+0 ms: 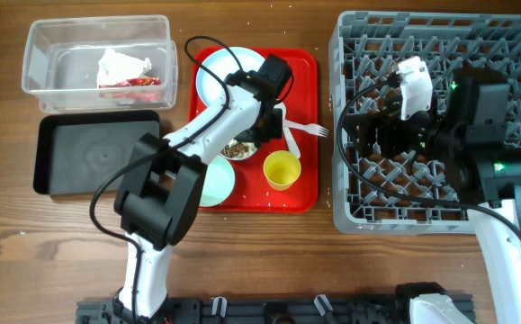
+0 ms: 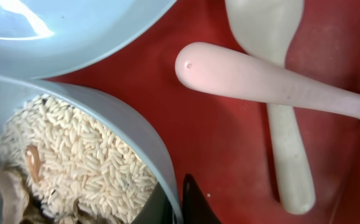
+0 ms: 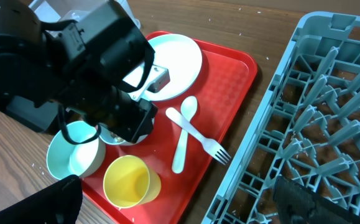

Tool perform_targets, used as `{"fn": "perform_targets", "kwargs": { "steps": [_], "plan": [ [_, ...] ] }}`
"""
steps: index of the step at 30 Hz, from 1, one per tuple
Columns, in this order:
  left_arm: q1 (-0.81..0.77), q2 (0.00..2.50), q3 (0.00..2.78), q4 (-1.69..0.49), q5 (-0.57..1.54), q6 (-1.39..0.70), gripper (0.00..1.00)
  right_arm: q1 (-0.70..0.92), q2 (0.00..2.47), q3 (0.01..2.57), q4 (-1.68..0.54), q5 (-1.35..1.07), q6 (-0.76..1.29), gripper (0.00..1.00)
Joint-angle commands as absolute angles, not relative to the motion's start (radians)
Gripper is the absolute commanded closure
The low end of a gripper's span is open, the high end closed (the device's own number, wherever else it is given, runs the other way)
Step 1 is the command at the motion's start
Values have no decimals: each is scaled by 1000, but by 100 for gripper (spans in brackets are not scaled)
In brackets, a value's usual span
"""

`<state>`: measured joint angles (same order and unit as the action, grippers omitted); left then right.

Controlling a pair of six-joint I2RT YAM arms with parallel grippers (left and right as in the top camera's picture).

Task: Sort waste into correct bins and load items into the dishwasher rack
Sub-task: 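Grasp the rim of the rice bowl with the left gripper, then tip the rice bowl over the black tray to empty it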

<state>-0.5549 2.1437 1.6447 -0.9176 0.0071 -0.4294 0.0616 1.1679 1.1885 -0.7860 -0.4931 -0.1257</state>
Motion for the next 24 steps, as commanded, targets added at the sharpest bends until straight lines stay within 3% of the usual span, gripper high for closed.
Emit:
{"fn": "perform_targets", "kwargs": {
  "steps": [1,14,24],
  "plan": [
    [-559,2126,1643,-916,33,-426,96,61,1175,1202,-786,-487,-130,1],
    [-513,1915,1644,-982,85,-426,96,61,1175,1202,-786,-487,-130,1],
    [-126,1755,1644,-1198,196,-387,96,61,1175,1202,-785,-487,-130,1]
  ]
}}
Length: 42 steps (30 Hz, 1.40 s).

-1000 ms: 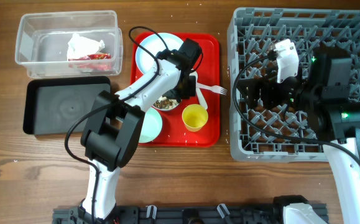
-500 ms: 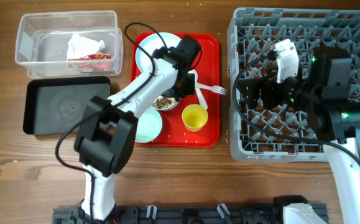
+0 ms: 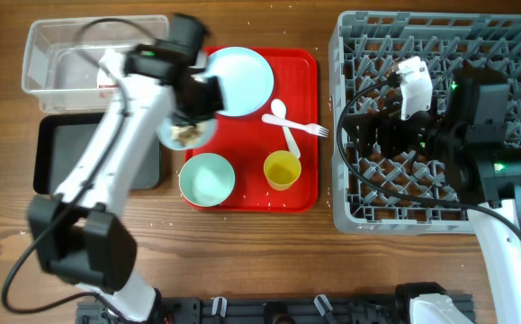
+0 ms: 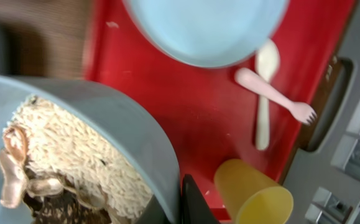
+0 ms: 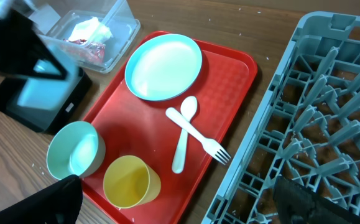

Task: Sort waste into correct bins and load items into the dishwasher rack
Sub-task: 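Tip the rice bowl over the black tray to empty it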

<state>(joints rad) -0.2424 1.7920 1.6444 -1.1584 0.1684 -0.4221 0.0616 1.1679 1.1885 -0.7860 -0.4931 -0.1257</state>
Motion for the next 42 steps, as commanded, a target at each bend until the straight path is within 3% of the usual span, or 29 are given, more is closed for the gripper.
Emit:
{"fn": "perform_targets", "kwargs": {
  "steps": [1,7,11,18,32,42],
  "plan": [
    [-90,1756,1642,-1210,212,-353,96,61,1175,1202,-784,-487,-130,1],
    [163,1756,1607,-1228,394,-139,96,61,1175,1202,-783,-488,-130,1],
    [360,1757,1485,-1141,636,-9,96,61,1175,1202,-783,-488,-130,1],
    [579,1824,1308,-971,952,23,96,61,1175,1202,-783,-488,-128,1],
    [648,1947,1293,-924,1510,18,96,61,1175,1202,-785,-488,-128,1],
    [669,1947,1293,-957,1577,-125,96,62,1175,1202,-787,-488,-128,1]
  ]
}}
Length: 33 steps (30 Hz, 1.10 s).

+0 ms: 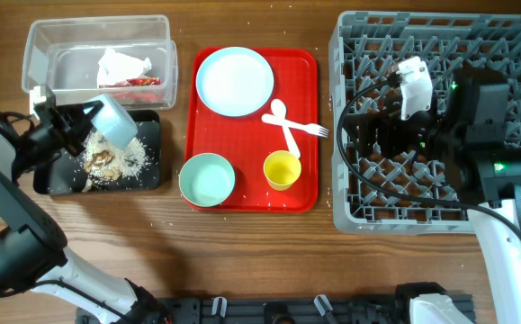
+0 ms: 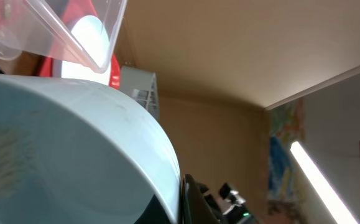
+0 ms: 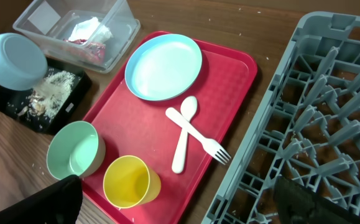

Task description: Sort waste into correct bins and load items into the dishwasher rack

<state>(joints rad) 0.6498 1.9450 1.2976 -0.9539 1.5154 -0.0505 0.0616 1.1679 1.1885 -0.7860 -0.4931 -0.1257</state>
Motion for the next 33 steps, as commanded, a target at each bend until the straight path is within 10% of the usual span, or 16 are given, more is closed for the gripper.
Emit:
{"fn": "perform_targets", "kwargs": {
  "steps": [1,25,33],
  "plan": [
    [677,1947,1293,-951,1577,-123,96,61,1175,1202,-787,-488,-128,1],
    [630,1851,1296,-983,1551,-188,96,61,1175,1202,-761,-487,-131,1],
    [162,1675,1326,-717,856,-255,96,61,1177,1202,-750,-487,-128,1]
  ]
}}
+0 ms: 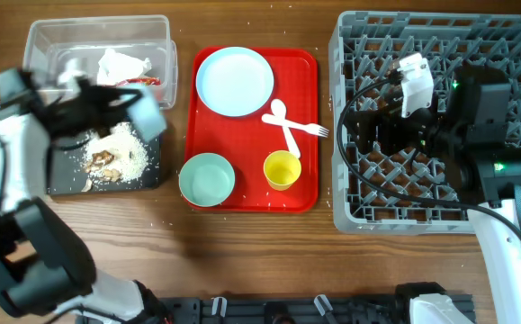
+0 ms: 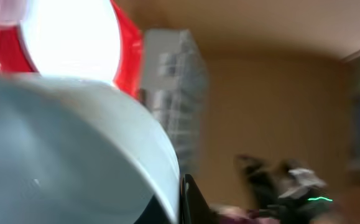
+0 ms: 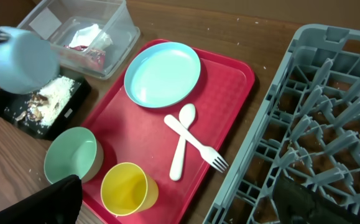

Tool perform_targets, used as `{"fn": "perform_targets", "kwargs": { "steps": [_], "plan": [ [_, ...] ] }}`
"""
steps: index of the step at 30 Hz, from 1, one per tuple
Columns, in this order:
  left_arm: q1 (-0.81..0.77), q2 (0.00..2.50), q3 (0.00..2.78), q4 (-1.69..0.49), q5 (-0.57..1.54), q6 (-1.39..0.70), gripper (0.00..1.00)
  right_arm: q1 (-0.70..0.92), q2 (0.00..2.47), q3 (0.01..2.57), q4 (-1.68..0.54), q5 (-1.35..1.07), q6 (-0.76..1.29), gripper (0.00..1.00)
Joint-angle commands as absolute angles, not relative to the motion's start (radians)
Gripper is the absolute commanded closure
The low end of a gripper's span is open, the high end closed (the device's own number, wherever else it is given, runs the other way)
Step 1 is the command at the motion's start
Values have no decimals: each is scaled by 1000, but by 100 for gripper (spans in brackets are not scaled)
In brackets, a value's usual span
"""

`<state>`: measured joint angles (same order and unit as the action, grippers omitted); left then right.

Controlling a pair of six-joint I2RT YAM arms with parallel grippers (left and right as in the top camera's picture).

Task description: Sort waste into correct bins and load items into the dishwasher rack

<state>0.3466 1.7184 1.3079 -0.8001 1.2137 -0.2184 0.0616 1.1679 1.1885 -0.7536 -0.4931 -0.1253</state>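
My left gripper (image 2: 177, 200) is shut on the rim of a pale blue bowl (image 1: 143, 115), which is blurred and held over the right end of the black tray (image 1: 62, 180). In the left wrist view the bowl (image 2: 61, 155) fills the frame and its inside looks bare. Rice and food scraps (image 1: 109, 155) lie heaped in the tray. On the red tray (image 1: 305, 67) are a blue plate (image 1: 234, 81), a spoon and fork (image 1: 289, 126), a green bowl (image 1: 206, 178) and a yellow cup (image 1: 282, 169). My right gripper (image 3: 176, 208) hangs open over the grey dishwasher rack (image 1: 440, 216).
A clear bin (image 1: 40, 40) holding wrappers (image 1: 123, 67) stands behind the black tray. The red tray lies between the black tray and the rack. Bare wooden table runs along the front.
The pale blue bowl has moved right, from over the middle of the black tray to its right end. The left arm has swung and both its views are blurred. The right arm has not moved.
My left gripper was shut on the bowl of rice on the red tray. Then it held the full bowl at the tray's left edge. Then the bowl was tipped over the black tray with the rice in the tray. Now it is further right.
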Motion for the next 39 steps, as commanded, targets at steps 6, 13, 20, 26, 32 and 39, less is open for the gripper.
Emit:
{"fn": "perform_targets", "kwargs": {
  "steps": [6,13,20,26,32,39],
  "plan": [
    [-193,1683,1326,-592,381,-254,96,61,1188,1202,-772,-487,-128,1],
    [-406,1694,1326,-587,147,-239,96,62,1203,1202,-772,-488,-127,1],
    [-531,1807,1326,-627,54,-240,96,61,1220,1202,-773,-487,-127,1],
    [-554,1855,1326,-688,54,-241,94,62,1221,1202,-776,-488,-127,1],
    [-554,1841,1347,-701,79,-240,52,62,1221,1202,-778,-488,-128,1],
    [-562,1774,1427,-796,199,-185,34,61,1221,1202,-775,-487,-128,1]
  ]
}}
